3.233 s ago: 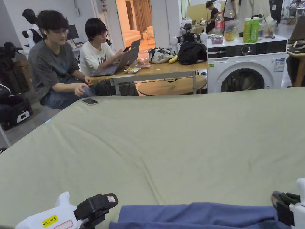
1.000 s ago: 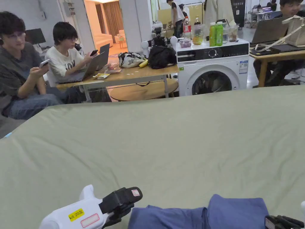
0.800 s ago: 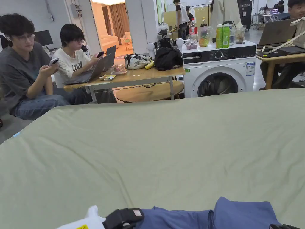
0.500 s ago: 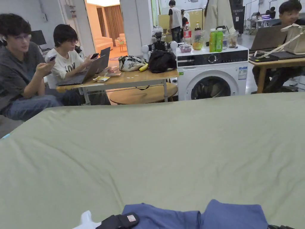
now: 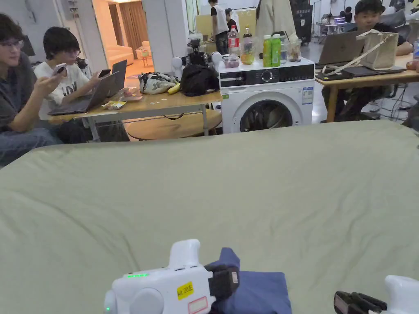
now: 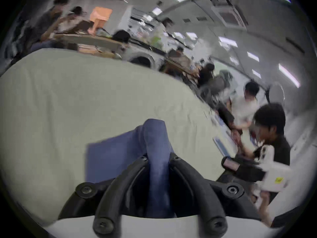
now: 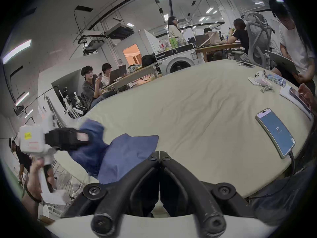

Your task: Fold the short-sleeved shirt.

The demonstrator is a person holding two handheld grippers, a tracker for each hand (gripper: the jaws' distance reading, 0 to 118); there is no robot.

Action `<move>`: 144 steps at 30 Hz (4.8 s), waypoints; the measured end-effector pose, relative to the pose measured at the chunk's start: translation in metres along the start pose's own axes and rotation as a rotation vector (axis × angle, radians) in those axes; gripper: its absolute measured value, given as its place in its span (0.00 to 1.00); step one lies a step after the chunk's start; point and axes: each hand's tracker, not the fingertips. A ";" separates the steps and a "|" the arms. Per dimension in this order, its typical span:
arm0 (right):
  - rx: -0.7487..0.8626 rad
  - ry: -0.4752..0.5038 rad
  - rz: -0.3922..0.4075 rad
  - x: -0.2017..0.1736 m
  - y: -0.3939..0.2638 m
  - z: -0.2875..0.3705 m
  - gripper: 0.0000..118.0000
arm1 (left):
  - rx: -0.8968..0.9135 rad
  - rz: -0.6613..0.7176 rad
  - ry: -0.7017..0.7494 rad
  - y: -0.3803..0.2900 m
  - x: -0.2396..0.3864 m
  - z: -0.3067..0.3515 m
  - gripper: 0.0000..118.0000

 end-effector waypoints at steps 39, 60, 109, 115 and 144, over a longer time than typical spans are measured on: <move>-0.293 0.156 -0.024 -0.025 -0.027 -0.124 0.00 | 0.037 0.417 -0.284 -0.029 -0.143 0.041 0.64; -0.295 0.086 0.095 -0.049 -0.015 -0.115 0.00 | 0.001 0.390 -0.210 -0.038 -0.117 -0.001 0.23; 0.332 -0.049 0.314 -0.064 0.123 -0.030 0.00 | 0.649 -0.350 0.433 0.086 -0.015 0.176 0.38; 0.371 -0.068 0.314 -0.068 0.118 -0.026 0.00 | 0.578 -0.339 0.356 0.085 0.005 0.145 0.00; 0.369 -0.108 0.351 -0.085 0.099 -0.028 0.02 | 0.613 -0.300 0.490 0.059 -0.002 0.164 0.00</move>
